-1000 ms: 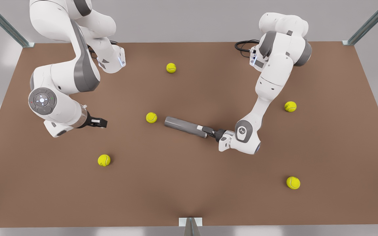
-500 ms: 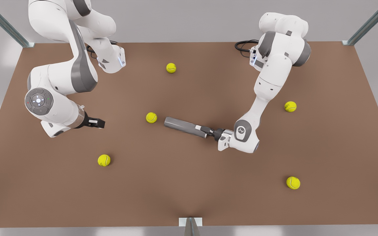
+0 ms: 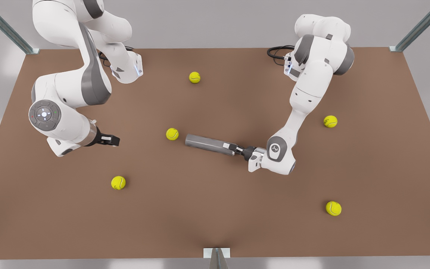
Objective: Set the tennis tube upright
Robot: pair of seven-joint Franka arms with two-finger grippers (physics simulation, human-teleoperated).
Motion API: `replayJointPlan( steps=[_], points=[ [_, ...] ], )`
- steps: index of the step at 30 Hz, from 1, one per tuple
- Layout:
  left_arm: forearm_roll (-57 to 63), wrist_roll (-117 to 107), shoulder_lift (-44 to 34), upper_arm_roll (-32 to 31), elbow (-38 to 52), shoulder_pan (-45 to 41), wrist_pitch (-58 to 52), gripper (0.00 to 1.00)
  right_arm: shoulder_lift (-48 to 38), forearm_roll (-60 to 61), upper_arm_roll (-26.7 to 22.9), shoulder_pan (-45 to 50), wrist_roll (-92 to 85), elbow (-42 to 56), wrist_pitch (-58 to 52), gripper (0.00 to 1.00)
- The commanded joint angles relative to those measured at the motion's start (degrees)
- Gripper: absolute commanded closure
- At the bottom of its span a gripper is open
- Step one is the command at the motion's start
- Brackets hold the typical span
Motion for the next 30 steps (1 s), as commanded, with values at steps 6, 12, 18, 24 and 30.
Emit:
replayJointPlan(
  steps=[6, 12, 18, 24, 30],
  points=[
    [-0.03, -0.17, -0.65, 0.35, 0.0, 0.09, -1.26, 0.75, 0.47, -0.03, 0.18, 0.41, 0.09, 0.01, 0.07, 0.0],
    [0.15, -1.66, -1.62, 0.53, 0.0, 0.26, -2.05, 0.76, 0.65, -0.03, 0.18, 0.5, 0.09, 0.1, 0.07, 0.0],
    [0.15, -1.66, -2.15, 0.97, 0.18, 0.53, -2.85, 0.79, 0.65, -0.21, -0.18, 0.76, 0.0, 0.1, 0.07, 0.0],
    [0.15, -1.66, -2.41, 0.97, 0.26, 0.79, -3.02, 0.79, 0.65, -0.56, -0.18, 0.85, -0.09, 0.1, 0.07, 0.0],
    [1.2, -1.75, -3.11, 1.76, 0.18, 1.23, -4.6, 0.79, 0.65, -0.65, -0.18, 0.85, 0.0, 0.1, 0.07, 0.0]
  ],
)
